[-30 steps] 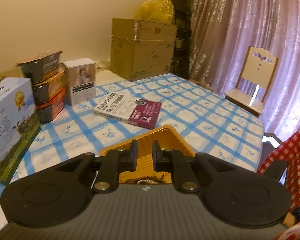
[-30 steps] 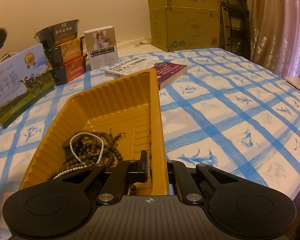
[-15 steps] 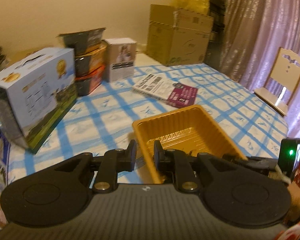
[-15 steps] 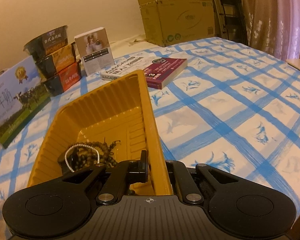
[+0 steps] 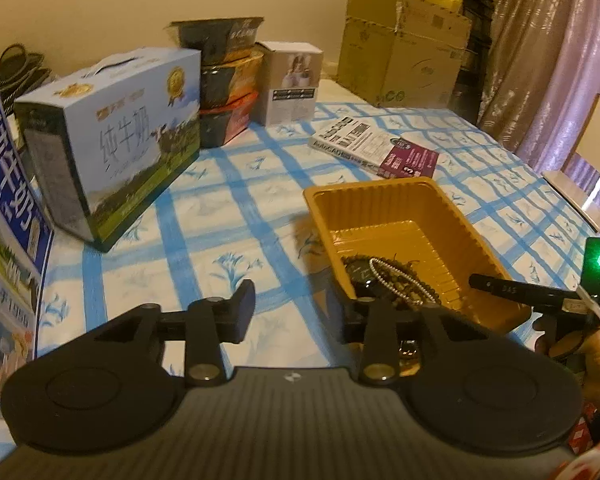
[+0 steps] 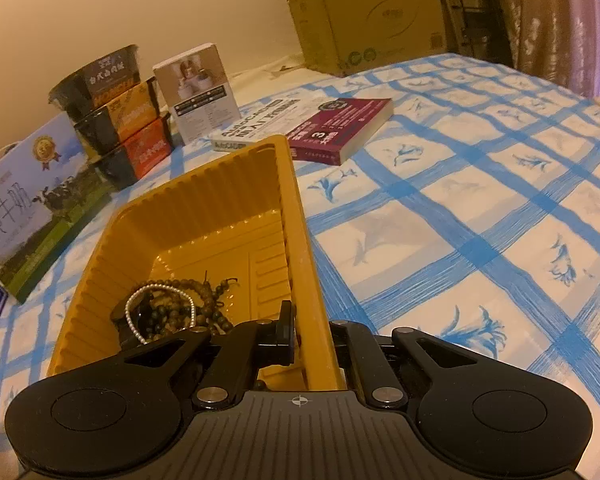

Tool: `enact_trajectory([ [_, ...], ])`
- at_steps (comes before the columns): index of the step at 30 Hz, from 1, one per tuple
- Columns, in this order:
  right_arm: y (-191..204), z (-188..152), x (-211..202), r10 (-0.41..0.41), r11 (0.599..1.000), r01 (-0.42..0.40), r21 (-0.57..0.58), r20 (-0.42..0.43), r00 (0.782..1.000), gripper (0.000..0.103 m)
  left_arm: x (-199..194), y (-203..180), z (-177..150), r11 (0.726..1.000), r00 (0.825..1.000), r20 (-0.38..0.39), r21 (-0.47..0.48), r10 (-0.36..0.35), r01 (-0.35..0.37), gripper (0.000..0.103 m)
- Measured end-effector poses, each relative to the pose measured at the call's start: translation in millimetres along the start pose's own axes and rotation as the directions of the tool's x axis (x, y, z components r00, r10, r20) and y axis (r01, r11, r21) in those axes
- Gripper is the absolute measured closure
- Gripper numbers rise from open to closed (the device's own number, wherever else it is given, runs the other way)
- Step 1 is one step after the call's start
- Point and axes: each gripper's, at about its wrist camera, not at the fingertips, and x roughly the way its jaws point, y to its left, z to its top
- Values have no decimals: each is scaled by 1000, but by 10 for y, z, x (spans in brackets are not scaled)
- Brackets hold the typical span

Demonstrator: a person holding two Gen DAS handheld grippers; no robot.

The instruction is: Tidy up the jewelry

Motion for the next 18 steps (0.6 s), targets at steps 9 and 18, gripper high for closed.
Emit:
enact_trajectory([
  [9,-116,19,-162,51,999,-50,-11,57,997,20,0,-71,-109,1000,1000,-22,6,1,0,46],
  [18,-157,136,-607,-17,1000,16,9,114,993,18,-126,-243,-205,1000,1000,-17,29,-7,7,35],
])
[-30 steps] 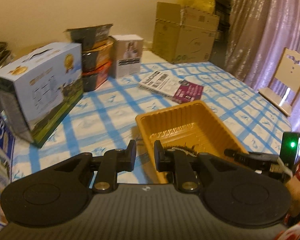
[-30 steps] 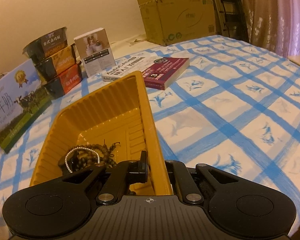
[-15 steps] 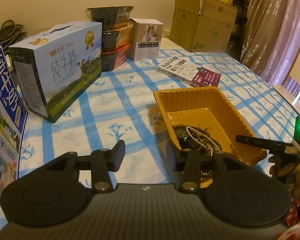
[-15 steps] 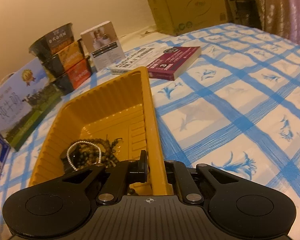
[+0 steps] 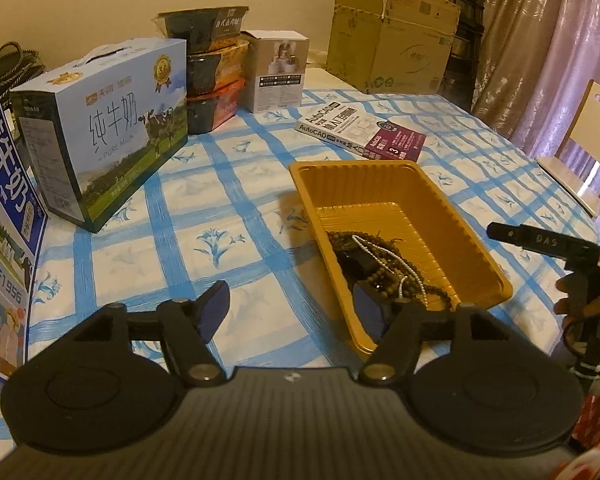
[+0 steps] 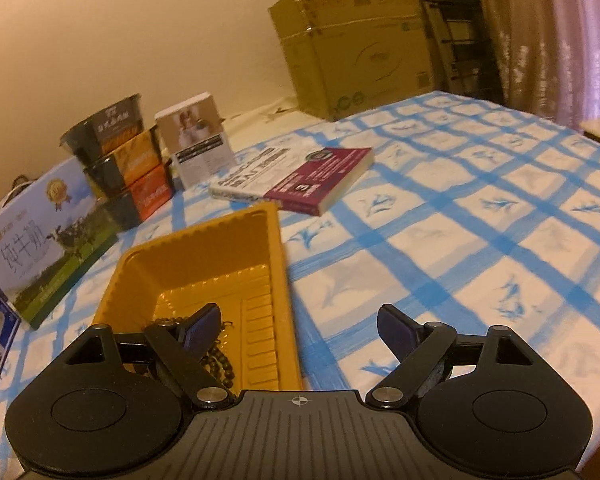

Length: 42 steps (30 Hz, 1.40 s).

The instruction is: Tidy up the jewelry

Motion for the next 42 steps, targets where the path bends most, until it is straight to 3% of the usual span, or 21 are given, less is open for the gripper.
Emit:
enact_trajectory([
  [6,268,-29,-413,-22,998,22,-65,6,1000,18,-233,-94,-69,999,999,32,39,26,-27,21],
  [13,719,-255,-903,-23,988,19,-151,-27,999,18,-597,-115,-220,998,996,61,18,61,-62,11],
  [17,921,-412,-1163,-20,985,13,-173,-39,999,18,-839,-157,-364,995,991,100,34,90,-93,11],
  [28,1362,-838,-1794,57,964,-70,-258,-56,997,18,-1405,-164,-731,998,993,99,-11,66,-66,11],
  [42,1387,-1174,-2133,120,965,-141,-223,-102,987,18,-1731,-313,-1153,997,993,85,-19,79,-78,11],
])
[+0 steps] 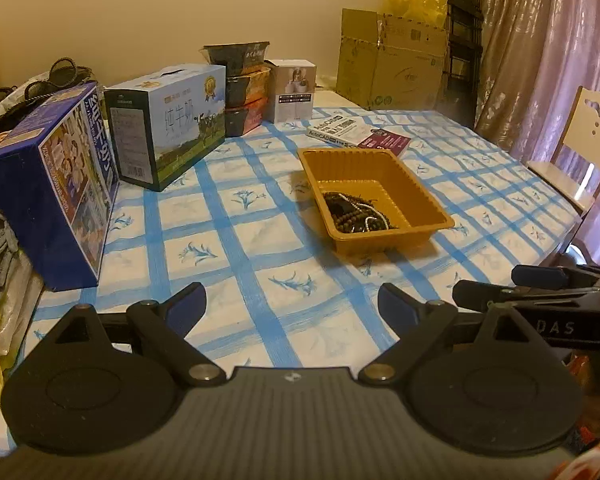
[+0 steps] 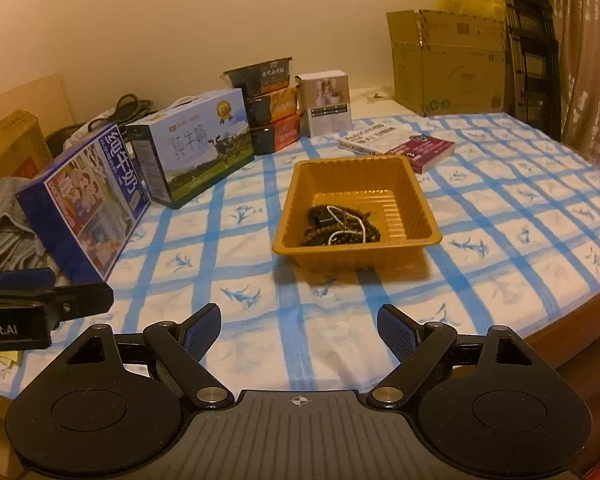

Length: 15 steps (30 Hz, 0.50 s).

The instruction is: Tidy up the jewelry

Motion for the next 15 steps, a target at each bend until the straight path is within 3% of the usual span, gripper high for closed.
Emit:
enact_trajectory([
  [15,-34,-156,88,38,999,-37,18,-57,998,18,85,17,-165,999,997,-71,-27,16,-18,11],
])
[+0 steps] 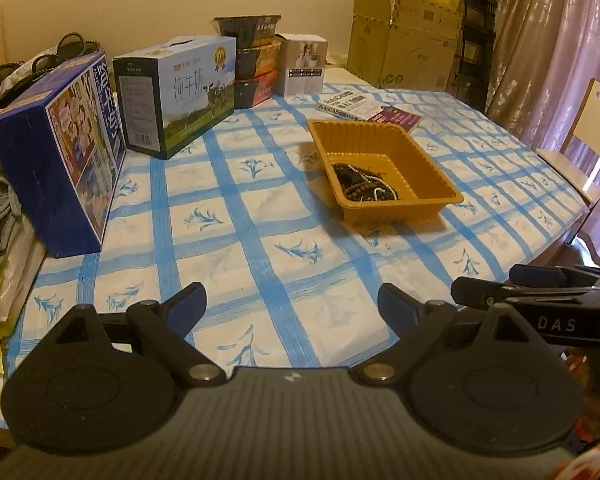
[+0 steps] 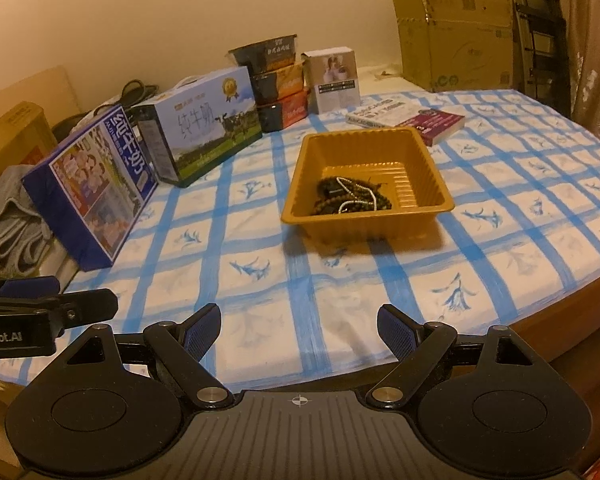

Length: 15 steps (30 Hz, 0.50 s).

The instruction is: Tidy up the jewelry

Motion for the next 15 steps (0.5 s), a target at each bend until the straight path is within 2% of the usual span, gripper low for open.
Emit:
enact_trajectory([
  [15,-62,-1,14,2,1000,-1,21,-9,1000,18,144,-48,-27,1000,1000,-29,12,3,-3,11],
])
